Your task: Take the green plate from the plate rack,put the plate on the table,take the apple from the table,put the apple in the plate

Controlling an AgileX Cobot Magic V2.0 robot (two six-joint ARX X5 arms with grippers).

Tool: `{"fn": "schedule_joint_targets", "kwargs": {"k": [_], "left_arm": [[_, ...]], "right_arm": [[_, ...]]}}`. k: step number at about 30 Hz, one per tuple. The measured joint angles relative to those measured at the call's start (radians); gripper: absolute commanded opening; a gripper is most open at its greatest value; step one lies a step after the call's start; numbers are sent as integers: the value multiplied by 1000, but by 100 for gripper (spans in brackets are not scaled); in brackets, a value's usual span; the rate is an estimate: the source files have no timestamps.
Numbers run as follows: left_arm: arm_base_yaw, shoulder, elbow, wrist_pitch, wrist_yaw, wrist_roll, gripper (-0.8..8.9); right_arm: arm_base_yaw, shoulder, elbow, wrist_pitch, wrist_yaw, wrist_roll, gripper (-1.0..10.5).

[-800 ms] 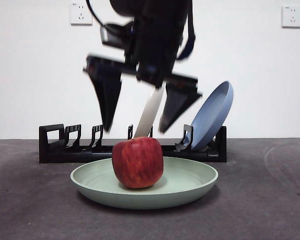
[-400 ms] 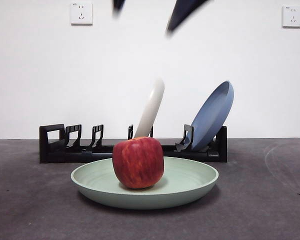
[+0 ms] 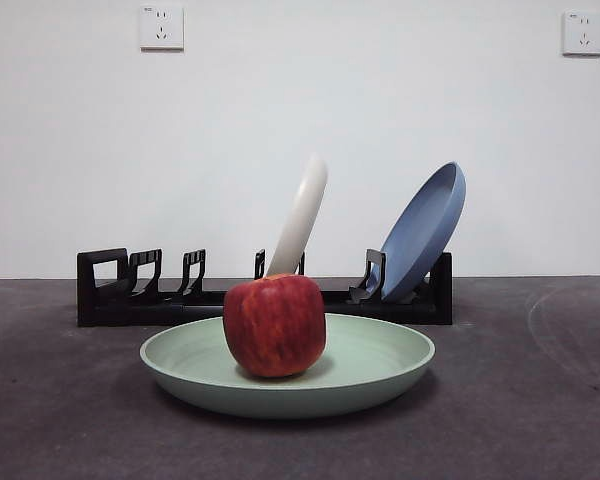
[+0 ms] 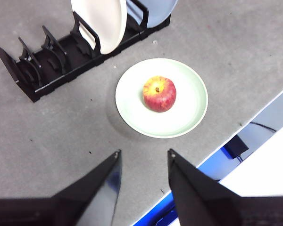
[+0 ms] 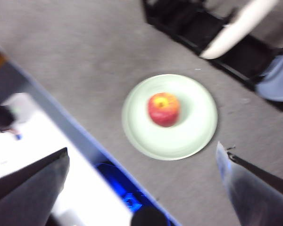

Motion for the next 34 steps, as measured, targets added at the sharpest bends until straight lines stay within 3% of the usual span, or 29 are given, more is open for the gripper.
{"fn": "schedule_joint_targets", "kwargs": {"k": [9, 16, 18, 20, 21, 22, 34], "left_arm": [[0, 15, 0, 6, 6, -27, 161], [-1, 17, 0, 6, 26, -52, 161], [-1, 19, 0, 6, 26, -53, 161], [-1, 22, 0, 5, 26, -53, 141], [-1, 24, 0, 4, 26, -53, 72], [-1, 26, 0, 0, 26, -53, -33], [-2, 53, 0, -24, 26, -48, -8]], "right_arm": [[1, -226, -273, 0, 60, 83, 532], [1, -257, -432, 0, 120, 117, 529], [1, -256, -441, 0, 134, 121, 409], [1, -257, -441, 0, 134, 123, 107], [1, -258, -441, 0, 134, 123, -39], [1, -260, -441, 0, 135, 122, -6], [1, -263, -441, 0, 143, 122, -16]]}}
